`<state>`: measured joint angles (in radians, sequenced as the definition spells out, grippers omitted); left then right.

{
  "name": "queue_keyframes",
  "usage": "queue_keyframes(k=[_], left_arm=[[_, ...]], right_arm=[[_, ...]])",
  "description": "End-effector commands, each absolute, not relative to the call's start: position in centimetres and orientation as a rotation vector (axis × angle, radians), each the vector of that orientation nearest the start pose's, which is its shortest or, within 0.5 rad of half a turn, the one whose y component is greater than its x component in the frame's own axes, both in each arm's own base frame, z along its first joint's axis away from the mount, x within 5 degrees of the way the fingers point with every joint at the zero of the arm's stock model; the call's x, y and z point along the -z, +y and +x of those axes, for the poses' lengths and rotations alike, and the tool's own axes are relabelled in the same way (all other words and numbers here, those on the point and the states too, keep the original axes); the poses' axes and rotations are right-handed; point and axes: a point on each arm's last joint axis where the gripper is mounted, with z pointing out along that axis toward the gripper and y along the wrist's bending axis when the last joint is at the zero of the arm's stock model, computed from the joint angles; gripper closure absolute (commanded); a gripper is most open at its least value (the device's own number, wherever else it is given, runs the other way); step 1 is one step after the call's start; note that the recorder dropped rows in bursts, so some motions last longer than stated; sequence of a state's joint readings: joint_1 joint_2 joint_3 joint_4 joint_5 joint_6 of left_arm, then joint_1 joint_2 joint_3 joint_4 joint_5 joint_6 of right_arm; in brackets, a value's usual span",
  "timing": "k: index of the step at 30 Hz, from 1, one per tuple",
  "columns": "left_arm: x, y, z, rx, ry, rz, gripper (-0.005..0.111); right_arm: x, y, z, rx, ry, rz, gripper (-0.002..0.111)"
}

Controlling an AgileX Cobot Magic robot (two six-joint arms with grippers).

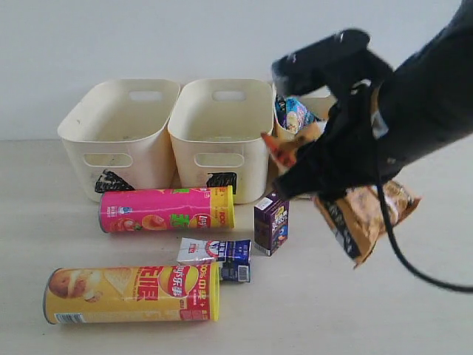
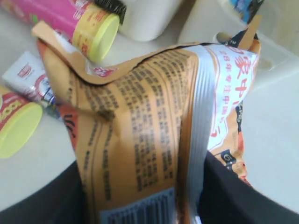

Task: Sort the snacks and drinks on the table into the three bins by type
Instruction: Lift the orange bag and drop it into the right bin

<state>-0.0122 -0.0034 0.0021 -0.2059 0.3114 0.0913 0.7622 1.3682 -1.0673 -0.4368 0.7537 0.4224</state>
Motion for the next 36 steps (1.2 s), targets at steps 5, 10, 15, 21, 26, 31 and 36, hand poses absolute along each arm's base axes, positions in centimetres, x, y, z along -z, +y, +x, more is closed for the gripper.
queue_keyframes(k=[5,10,15,21,26,31,36], left_arm=[[-18.6,-0.6,5.4,0.152,1.785,-0.054,0.102],[-18.6,-0.6,5.4,0.152,1.785,-0.054,0.102],[-18.6,-0.6,5.4,0.152,1.785,-0.054,0.102],[-18.6,-0.6,5.4,0.152,1.785,-0.054,0.102],[-18.6,-0.6,5.4,0.152,1.785,-0.054,0.102],[-18.6,-0.6,5.4,0.152,1.785,-0.054,0.102],[-18.6,-0.6,5.4,0.152,1.785,-0.054,0.102]], right_arm=[[-36.8,15.1,27.2,0.06,2.143,-0.611,0.108],[-37.0,15.1,31.5,0.055,2.069,-0.582,0.108],[-35.1,15.7,37.9,0.063,2.029,-0.543,0.108],[-32.1,15.0,44.1,0.053,1.963,-0.49,0.108],[-28.6,15.1,46.8,0.011,1.893,-0.505,0.108],[-26.7,15.2,47.6,0.017,1.894,-0.536,0.081],[-26.7,15.3,47.7,0.009,1.878,-0.538,0.028]])
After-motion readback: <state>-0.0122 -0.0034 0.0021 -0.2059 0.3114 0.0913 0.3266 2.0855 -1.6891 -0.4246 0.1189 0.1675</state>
